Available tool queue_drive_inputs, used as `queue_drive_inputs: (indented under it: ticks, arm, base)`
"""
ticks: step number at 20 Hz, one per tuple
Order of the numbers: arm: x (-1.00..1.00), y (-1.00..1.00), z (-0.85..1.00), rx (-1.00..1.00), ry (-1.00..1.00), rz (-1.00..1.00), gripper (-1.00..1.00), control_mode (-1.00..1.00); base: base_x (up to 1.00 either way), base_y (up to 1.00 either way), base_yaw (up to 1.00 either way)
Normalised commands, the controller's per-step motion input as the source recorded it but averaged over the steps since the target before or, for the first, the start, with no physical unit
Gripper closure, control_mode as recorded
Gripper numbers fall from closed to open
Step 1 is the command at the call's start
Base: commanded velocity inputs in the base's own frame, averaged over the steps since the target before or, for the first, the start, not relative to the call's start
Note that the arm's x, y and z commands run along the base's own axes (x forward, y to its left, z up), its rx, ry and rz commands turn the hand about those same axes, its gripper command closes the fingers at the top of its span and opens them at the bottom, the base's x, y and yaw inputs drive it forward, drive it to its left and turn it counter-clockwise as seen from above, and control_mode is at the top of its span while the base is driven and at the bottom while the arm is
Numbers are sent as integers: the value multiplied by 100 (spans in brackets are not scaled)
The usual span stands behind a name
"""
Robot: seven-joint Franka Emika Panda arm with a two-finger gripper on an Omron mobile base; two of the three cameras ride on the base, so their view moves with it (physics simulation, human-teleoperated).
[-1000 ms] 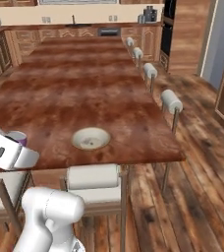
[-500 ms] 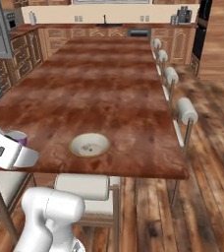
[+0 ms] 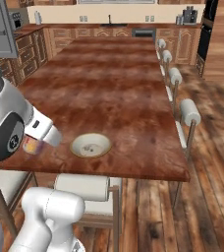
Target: Open the fridge, grab two sodas, and place both sodas inside the bowl with ice on the dining counter.
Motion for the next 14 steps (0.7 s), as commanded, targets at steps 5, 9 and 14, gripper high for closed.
queue_drive_inputs:
  ticks: [5, 9, 14]
  arm:
    - [100, -1, -43, 0, 29, -2, 100, -100]
    - [97, 0, -67, 0, 20, 0, 100, -100]
    - [74, -2, -57, 0, 10, -2, 100, -100]
  base:
    - [0, 0, 0]
    - [0, 0, 0]
    - [0, 0, 0]
